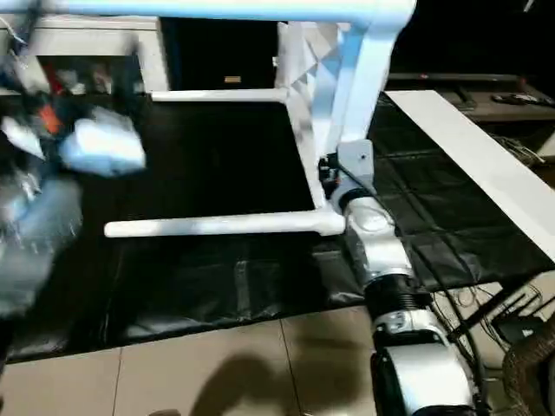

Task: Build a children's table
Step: Flip table

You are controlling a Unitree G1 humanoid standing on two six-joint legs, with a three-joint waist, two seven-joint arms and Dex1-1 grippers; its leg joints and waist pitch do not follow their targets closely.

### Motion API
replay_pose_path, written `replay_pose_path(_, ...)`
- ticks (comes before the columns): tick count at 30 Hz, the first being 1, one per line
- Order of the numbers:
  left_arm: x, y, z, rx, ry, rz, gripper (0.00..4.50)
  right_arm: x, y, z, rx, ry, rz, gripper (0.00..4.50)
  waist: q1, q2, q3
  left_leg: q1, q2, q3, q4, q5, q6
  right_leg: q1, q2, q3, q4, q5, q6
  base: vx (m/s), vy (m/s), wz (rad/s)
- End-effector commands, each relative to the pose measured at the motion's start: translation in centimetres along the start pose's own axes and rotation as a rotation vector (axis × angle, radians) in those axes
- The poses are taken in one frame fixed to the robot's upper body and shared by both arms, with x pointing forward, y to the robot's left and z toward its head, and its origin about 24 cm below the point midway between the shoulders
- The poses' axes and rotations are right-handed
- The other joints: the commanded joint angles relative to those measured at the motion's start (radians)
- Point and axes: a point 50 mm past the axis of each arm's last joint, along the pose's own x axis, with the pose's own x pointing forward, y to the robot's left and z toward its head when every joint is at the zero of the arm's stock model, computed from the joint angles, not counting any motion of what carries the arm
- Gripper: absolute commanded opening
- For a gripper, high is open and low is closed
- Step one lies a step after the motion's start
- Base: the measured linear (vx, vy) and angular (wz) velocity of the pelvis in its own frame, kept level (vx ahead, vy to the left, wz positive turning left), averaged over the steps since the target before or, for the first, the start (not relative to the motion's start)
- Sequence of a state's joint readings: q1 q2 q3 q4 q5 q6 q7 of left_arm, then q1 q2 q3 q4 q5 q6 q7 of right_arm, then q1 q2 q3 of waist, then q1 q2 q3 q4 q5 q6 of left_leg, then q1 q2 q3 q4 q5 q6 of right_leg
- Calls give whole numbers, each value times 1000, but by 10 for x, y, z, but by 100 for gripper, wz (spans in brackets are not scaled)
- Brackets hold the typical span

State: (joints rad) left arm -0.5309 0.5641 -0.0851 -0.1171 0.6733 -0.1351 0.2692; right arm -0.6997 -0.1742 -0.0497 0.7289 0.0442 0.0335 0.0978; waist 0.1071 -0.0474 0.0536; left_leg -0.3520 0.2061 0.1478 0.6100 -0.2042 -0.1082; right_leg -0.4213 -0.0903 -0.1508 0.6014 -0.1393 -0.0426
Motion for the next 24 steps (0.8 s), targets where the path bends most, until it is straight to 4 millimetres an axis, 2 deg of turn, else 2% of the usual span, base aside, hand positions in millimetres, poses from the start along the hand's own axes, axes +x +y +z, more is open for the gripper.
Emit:
replay_pose_path(1,2,0,-7,31,40,-8,450,4,-9,24,-66,-75,-14,195,2,9,-75,-7,14,1,-67,-177,3,62,-60,59,-62,-347,-52,0,0,0)
replay_pose_path(2,5,0,-12,37,65,-10,450,4,-9,27,-73,-83,-8,195,3,9,-75,-8,14,1,-67,-174,3,62,-60,60,-62,-342,-55,0,0,0)
replay_pose_path(4,10,-3,-20,47,92,-31,416,4,-9,32,-87,-98,-4,195,6,11,-77,-8,12,2,-66,-160,6,62,-58,61,-58,-318,-63,0,0,0)
replay_pose_path(8,14,-12,-31,46,132,-84,389,5,-10,39,-117,-121,-2,195,9,8,-82,-14,11,1,-63,-130,9,65,-59,61,-54,-289,-67,0,0,0)
replay_pose_path(9,14,-12,-31,46,132,-84,389,5,-10,39,-117,-121,-2,195,12,8,-87,-19,11,1,-59,-100,11,66,-59,64,-45,-242,-79,0,0,0)
replay_pose_path(10,17,-15,-37,53,152,-107,377,4,-12,41,-127,-123,-4,195,11,12,-87,-23,11,2,-56,-69,16,63,-57,66,-37,-185,-97,0,0,0)
replay_pose_path(12,20,-16,-42,54,169,-125,354,4,-14,42,-123,-122,4,195,12,10,-86,-23,9,5,-53,-63,25,62,-54,65,-35,-165,-111,0,0,0)
replay_pose_path(14,21,-15,-46,47,182,-127,348,3,-13,44,-129,-124,25,195,15,10,-81,-22,7,6,-55,-97,25,62,-55,64,-42,-214,-106,0,0,0)
replay_pose_path(16,24,-11,-48,48,184,-114,328,3,-13,50,-173,-131,45,195,18,12,-81,-19,10,5,-56,-117,15,61,-57,63,-48,-262,-86,0,0,0)
replay_pose_path(20,34,0,-50,59,173,-80,305,2,-18,60,-250,-143,66,195,19,9,-82,-20,10,5,-55,-110,13,61,-56,62,-46,-257,-79,0,0,0)
replay_pose_path(22,36,3,-50,61,166,-70,275,2,-19,62,-268,-142,75,195,20,9,-81,-23,9,5,-54,-103,15,63,-58,63,-45,-256,-78,0,0,0)
replay_pose_path(23,41,7,-50,51,153,-72,269,1,-24,68,-305,-139,80,195,21,5,-82,-23,7,6,-52,-96,18,63,-56,62,-45,-259,-75,0,0,0)
replay_pose_path(24,42,8,-49,42,143,-75,269,1,-26,70,-318,-137,82,195,22,7,-82,-24,7,5,-53,-89,19,64,-55,62,-44,-256,-75,0,0,0)
